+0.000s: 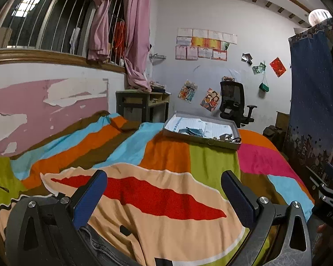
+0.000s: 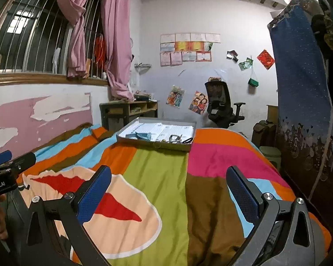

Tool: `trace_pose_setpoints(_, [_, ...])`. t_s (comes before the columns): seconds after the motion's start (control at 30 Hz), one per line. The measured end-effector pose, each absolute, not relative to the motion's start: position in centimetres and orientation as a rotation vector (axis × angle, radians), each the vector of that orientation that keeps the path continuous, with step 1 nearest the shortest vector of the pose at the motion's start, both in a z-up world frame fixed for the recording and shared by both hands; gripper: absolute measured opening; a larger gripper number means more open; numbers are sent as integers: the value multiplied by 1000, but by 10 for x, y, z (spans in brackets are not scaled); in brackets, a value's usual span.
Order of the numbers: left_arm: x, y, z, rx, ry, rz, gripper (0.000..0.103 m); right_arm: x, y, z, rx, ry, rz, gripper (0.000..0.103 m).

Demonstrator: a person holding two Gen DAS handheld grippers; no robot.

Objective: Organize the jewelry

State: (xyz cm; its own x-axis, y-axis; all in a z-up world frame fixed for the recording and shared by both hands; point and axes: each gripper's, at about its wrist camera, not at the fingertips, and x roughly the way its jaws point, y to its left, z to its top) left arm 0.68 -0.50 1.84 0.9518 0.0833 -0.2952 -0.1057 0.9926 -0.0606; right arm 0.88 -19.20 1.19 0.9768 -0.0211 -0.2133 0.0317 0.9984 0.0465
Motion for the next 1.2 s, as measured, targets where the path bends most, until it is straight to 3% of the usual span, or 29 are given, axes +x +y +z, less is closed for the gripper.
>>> trace_pose_setpoints(1.2, [10, -3, 12, -67, 329, 113, 103, 11, -190, 10, 59, 231, -34, 102])
